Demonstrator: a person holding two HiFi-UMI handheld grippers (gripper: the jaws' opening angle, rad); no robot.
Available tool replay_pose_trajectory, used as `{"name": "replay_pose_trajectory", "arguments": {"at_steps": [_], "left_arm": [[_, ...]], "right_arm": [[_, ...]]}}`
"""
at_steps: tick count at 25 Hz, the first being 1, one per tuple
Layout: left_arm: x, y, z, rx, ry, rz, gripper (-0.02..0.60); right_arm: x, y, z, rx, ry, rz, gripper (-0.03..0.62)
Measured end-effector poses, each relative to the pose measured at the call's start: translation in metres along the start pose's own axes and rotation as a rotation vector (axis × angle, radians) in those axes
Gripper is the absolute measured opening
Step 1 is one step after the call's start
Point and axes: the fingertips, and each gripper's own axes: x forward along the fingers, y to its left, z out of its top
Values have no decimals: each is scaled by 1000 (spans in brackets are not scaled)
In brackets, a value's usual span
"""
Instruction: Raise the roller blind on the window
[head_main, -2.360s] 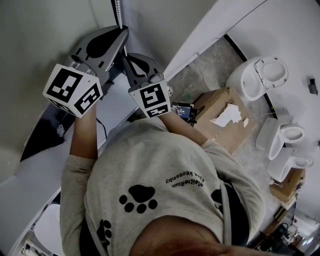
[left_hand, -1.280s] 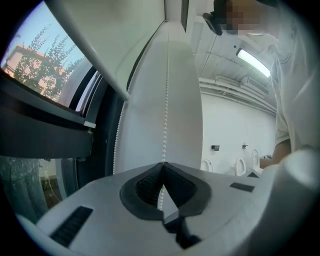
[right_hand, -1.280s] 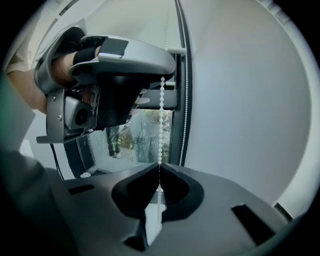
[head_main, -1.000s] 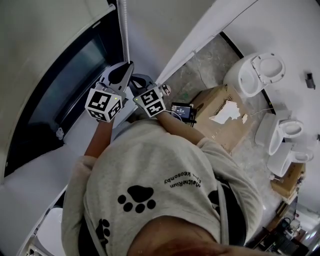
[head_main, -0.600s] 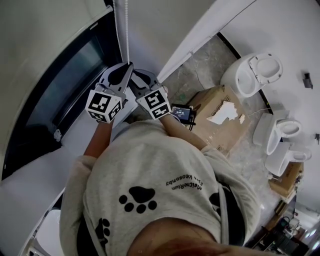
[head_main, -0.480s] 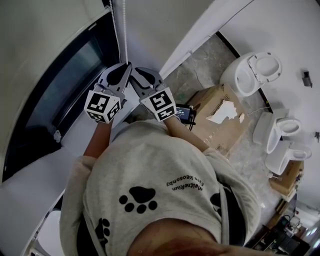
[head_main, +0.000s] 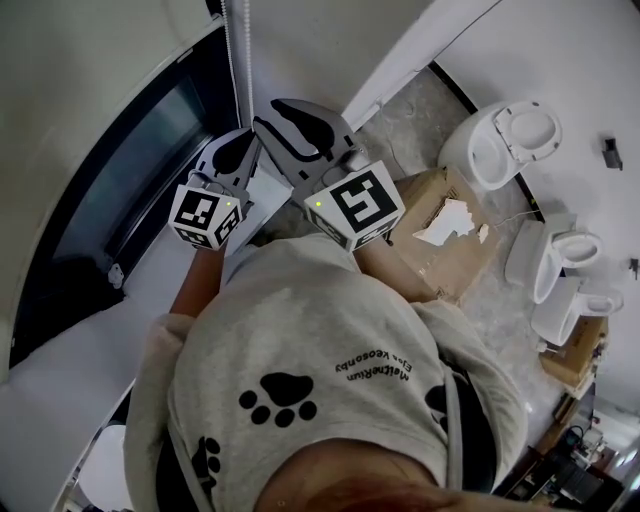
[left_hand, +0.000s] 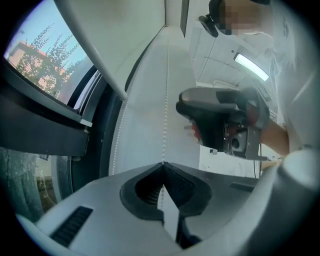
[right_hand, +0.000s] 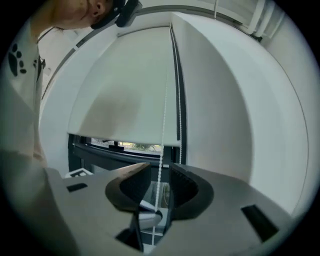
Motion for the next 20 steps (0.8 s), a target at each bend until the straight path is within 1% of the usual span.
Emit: {"name": "replay_pose_trajectory", "arguments": {"at_steps": [5, 10, 14, 17, 19, 20], "left_arm": [[-2, -1, 1, 1, 1, 0, 9], [-1, -5, 0, 3, 2, -10, 9], [1, -8, -1, 4, 4, -17, 9], [-1, -8, -2, -33, 2, -23, 9], [-2, -7, -2, -72, -6, -27, 9], [-3, -7, -2, -79, -12, -27, 9]], "right_arm": [[12, 0, 44, 13, -48, 27, 118], [21, -3, 69, -22, -64, 19, 108], [25, -6, 80, -39, -60, 11, 37], [24, -6, 81, -41, -56, -1, 12], [22, -6, 81, -27, -67, -9, 11], [21, -6, 81, -19, -75, -15, 9]]}}
